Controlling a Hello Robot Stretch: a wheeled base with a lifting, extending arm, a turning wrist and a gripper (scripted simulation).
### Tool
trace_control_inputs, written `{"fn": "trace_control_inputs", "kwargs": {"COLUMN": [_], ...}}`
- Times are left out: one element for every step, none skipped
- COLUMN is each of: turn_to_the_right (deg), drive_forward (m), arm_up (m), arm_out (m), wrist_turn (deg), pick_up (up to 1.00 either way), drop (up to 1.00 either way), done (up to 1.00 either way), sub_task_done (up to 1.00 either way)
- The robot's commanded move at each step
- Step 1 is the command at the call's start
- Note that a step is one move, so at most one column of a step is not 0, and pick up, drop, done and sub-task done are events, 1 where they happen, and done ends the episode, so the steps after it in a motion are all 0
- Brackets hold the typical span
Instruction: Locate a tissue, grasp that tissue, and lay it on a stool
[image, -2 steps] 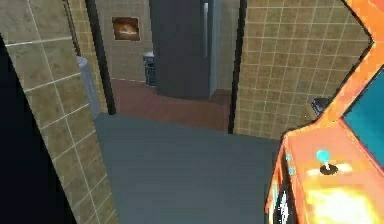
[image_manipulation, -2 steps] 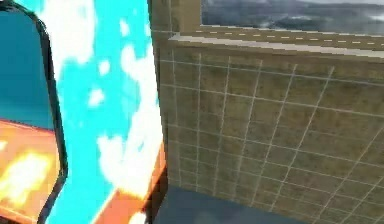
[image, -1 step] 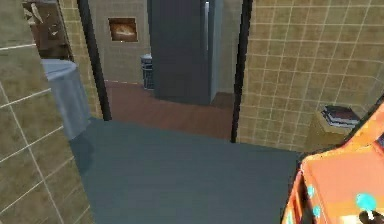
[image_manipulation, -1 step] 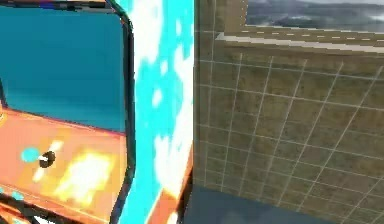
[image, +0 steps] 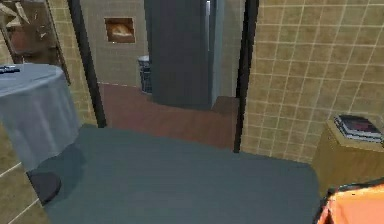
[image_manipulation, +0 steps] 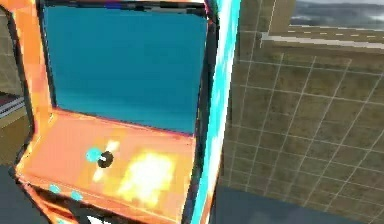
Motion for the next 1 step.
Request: {"fn": "trace_control_inputs", "kwargs": {"turn_to_the_right": [-3.0], "drive_forward": [0.00], "arm_up": [0.00], "arm_out": [0.00], "wrist_turn": [0.0], "pick_up": [0.00], "drop": [0.00], "done": [0.00], "sub_task_done": [0.00]}}
